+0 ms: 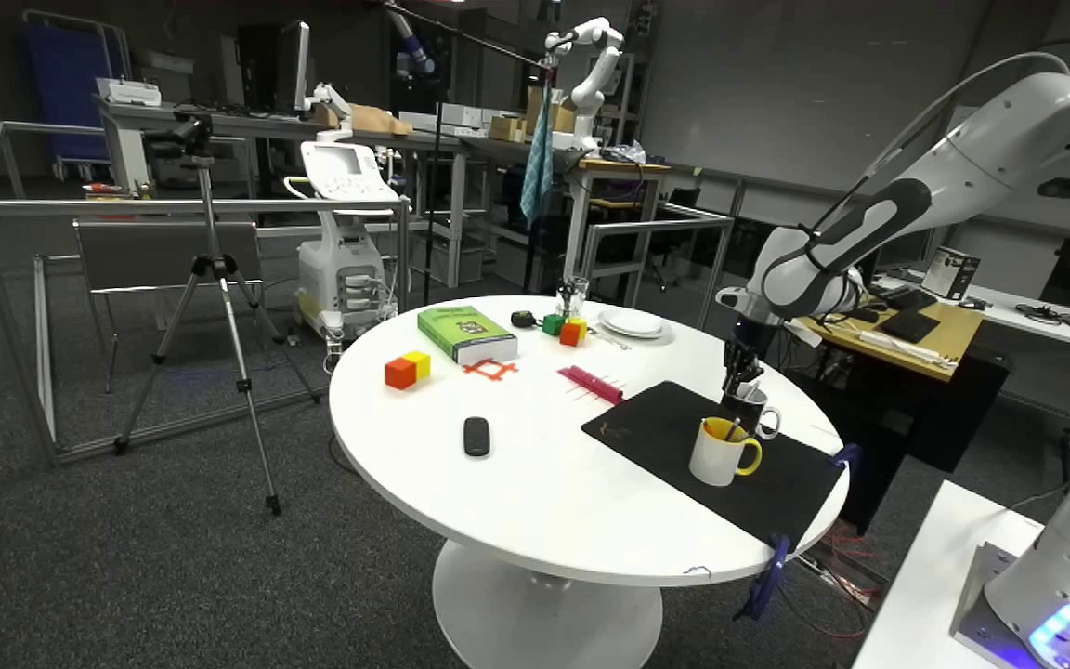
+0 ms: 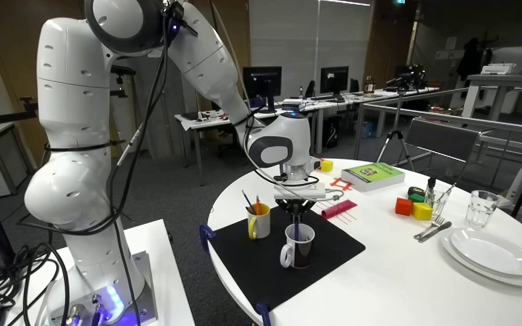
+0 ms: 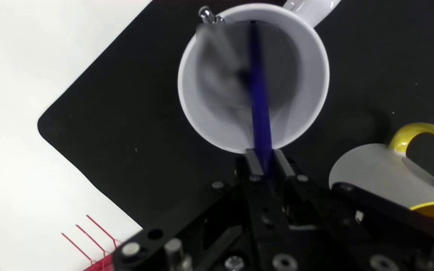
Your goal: Move the black pen to the white mug on the left.
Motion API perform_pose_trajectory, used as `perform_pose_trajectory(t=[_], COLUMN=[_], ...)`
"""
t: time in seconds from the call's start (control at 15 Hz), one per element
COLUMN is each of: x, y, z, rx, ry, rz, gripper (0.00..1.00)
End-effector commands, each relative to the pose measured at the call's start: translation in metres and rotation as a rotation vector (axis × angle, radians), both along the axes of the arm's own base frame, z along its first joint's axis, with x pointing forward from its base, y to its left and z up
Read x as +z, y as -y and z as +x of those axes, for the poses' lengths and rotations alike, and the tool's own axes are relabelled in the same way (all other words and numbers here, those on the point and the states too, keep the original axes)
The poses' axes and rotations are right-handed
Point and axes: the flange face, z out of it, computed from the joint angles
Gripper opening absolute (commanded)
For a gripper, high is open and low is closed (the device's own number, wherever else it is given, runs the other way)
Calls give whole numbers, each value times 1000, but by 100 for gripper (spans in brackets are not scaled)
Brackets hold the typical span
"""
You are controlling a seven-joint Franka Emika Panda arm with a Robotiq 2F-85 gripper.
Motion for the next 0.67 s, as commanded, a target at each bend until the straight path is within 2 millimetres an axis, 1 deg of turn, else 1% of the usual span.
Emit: perform_pose_trajectory(t=[0.0, 0.13, 0.27, 0.4, 0.6], x=[2, 8, 19, 34, 65], y=[2, 3, 3, 3, 0], z=[0, -1, -3, -6, -10], rx=[16, 16, 16, 18, 15], ry=[18, 25, 34, 53, 98], rz=[-18, -24, -22, -16, 2], gripper=[3, 3, 3, 3, 3])
